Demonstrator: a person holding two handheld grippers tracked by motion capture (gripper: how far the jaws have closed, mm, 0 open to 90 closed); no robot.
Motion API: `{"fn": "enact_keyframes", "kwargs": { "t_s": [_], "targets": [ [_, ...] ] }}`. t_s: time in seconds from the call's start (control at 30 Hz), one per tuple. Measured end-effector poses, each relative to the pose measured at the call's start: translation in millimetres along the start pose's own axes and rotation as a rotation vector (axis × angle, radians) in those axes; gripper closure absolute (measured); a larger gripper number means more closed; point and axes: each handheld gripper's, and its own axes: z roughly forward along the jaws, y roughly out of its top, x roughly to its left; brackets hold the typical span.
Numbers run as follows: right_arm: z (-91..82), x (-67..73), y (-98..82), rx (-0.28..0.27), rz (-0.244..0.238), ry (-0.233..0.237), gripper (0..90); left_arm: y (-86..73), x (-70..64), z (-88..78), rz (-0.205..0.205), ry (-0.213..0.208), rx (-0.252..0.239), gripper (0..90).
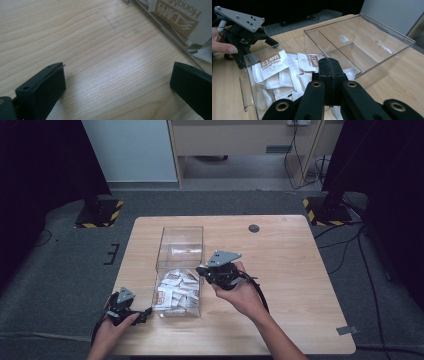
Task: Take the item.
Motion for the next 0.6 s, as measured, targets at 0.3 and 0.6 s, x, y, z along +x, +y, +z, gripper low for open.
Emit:
{"fn": "enact_keyframes", "kwargs": {
  "t_s": [0.3,0.6],
  "targets": [
    [-8.0,-8.2,-2.7,-0.004,0.008,-0.023,90.0,0.0,0.0,0.0,0.0,0.0,0.0,0.0],
    [-14.1,-15.3,-6.2,0.0,0.015,-0.04,90.0,0.0,0.0,0.0,0.0,0.0,0.0,0.0]
  ]
}}
